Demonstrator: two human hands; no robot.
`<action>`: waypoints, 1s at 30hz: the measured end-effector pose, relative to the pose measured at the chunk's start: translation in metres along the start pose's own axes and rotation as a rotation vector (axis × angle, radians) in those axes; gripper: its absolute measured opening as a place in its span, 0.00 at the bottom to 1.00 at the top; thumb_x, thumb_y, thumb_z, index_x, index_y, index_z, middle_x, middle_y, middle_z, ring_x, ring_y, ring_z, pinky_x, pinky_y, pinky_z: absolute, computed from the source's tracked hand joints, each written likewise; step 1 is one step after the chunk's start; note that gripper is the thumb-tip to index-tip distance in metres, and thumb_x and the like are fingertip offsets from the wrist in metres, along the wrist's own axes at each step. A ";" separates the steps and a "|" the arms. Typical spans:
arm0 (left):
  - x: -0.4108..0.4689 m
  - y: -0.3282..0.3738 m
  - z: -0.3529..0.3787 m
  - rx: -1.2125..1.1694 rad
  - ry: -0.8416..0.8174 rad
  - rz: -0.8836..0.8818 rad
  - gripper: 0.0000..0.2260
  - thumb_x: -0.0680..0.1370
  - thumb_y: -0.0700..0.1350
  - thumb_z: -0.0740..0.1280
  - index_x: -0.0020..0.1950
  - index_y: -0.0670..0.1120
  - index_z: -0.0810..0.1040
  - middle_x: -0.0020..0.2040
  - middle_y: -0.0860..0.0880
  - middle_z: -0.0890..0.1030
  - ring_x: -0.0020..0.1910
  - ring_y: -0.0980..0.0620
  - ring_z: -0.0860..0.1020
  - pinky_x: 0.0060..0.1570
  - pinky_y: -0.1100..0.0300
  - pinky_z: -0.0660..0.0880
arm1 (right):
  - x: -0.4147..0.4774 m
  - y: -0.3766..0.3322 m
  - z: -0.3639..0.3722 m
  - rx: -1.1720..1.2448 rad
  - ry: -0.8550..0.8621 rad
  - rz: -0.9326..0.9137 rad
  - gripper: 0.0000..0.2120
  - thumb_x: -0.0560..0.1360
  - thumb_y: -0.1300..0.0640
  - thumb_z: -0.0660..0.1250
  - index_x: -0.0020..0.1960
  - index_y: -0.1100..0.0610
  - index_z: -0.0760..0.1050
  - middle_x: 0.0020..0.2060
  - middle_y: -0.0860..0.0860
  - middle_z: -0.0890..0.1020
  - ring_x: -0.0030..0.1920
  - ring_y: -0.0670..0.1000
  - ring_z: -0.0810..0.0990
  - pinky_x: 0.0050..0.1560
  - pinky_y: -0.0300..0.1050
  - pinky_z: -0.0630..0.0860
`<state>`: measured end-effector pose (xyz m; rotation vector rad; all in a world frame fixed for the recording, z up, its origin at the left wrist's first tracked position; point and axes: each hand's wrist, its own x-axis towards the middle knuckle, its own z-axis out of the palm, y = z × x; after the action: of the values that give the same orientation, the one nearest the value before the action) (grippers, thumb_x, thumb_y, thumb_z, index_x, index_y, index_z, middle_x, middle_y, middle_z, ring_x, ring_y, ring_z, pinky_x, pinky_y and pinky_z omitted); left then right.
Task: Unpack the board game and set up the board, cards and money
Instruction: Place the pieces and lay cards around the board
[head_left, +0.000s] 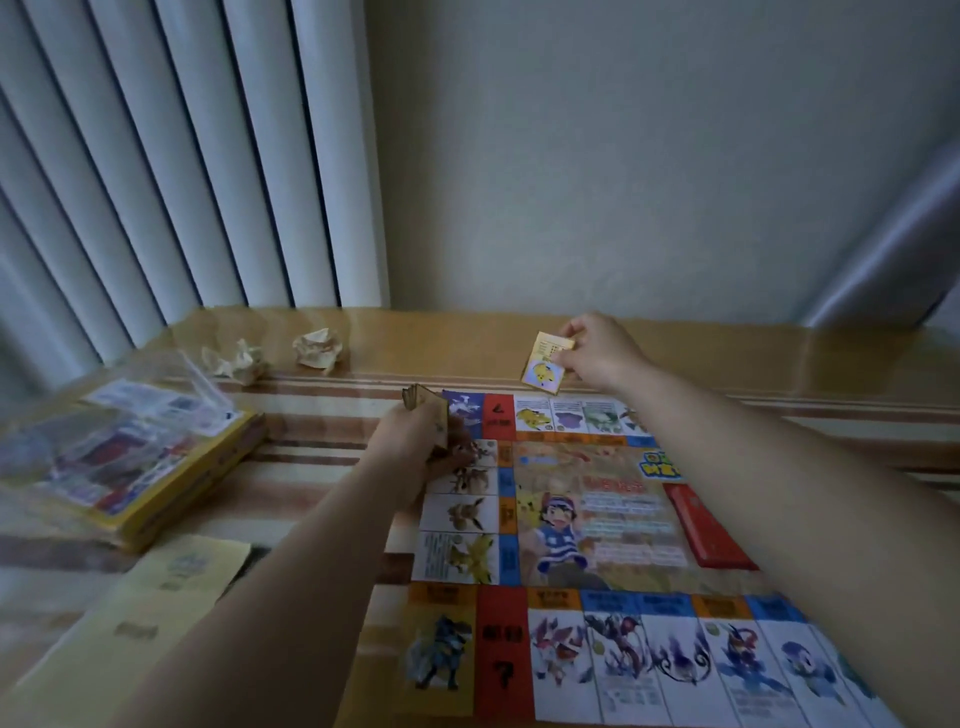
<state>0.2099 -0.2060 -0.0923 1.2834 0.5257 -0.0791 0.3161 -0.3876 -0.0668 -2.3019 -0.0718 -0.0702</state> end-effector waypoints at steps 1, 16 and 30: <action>0.006 -0.001 -0.002 -0.020 0.001 -0.006 0.10 0.81 0.41 0.58 0.46 0.38 0.75 0.40 0.42 0.78 0.37 0.48 0.77 0.43 0.52 0.80 | 0.011 0.001 0.008 -0.016 -0.010 -0.004 0.09 0.74 0.65 0.68 0.51 0.56 0.71 0.56 0.59 0.79 0.54 0.58 0.79 0.56 0.56 0.76; 0.020 -0.007 -0.003 -0.048 -0.009 0.003 0.09 0.82 0.43 0.58 0.46 0.40 0.73 0.41 0.41 0.79 0.37 0.48 0.78 0.49 0.48 0.80 | 0.045 0.019 0.051 -0.209 -0.056 -0.035 0.11 0.76 0.66 0.65 0.56 0.56 0.74 0.55 0.55 0.78 0.51 0.55 0.78 0.45 0.49 0.77; 0.003 0.005 -0.008 -0.185 -0.130 -0.113 0.14 0.80 0.49 0.61 0.56 0.39 0.74 0.45 0.42 0.80 0.40 0.48 0.79 0.44 0.52 0.80 | 0.002 -0.020 0.013 -0.227 0.050 -0.125 0.19 0.77 0.50 0.65 0.65 0.56 0.71 0.61 0.51 0.76 0.59 0.51 0.74 0.61 0.48 0.70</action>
<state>0.2118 -0.1961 -0.0913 1.0606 0.4815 -0.2024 0.3175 -0.3651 -0.0605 -2.5188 -0.1907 -0.2103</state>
